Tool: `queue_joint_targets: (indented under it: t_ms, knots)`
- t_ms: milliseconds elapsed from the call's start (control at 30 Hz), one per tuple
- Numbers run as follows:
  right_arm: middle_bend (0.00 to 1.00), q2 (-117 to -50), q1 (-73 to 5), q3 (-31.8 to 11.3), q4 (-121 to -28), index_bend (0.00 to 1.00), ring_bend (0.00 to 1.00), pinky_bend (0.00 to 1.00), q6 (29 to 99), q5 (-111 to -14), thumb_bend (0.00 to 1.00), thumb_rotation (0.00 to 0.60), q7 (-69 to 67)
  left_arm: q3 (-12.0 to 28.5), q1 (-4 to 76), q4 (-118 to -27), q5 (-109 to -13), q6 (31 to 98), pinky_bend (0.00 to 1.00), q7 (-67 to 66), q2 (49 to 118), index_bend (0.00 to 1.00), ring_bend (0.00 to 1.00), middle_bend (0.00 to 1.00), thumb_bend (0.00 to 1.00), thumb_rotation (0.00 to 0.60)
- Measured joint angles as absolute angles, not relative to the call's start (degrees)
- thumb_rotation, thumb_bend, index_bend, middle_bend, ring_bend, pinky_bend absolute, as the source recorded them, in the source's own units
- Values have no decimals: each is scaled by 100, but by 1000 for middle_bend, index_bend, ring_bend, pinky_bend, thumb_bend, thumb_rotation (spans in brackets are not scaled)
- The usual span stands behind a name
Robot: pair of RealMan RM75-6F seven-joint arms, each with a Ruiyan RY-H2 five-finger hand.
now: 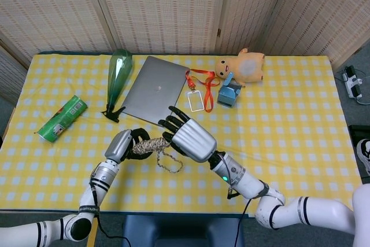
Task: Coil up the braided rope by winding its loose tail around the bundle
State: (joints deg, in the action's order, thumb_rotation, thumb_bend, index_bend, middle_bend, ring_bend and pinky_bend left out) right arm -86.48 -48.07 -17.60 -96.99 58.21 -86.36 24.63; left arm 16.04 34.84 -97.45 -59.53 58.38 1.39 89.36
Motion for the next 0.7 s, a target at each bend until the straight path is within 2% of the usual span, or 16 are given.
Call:
queue_joint_targets:
  t_ms: [133, 333, 700]
  knots:
    - [275, -8877, -5076, -2031, -9466, 682, 257, 121, 5705, -8188, 515, 600, 2737, 1526, 3491, -9776, -6285, 5726, 794, 503, 8957, 849, 684, 746, 698, 600]
    - [275, -8956, -5221, -2180, -9123, 682, 259, 121, 5686, -7713, 515, 600, 2833, 1424, 3480, -9764, -6949, 5511, 794, 1552, 8891, 852, 683, 748, 698, 600]
    - [275, -8736, -4923, -2025, -8684, 682, 259, 121, 5943, -7480, 516, 600, 2108, 1333, 3392, -9685, -8116, 5580, 794, 4196, 8565, 859, 683, 757, 698, 600]
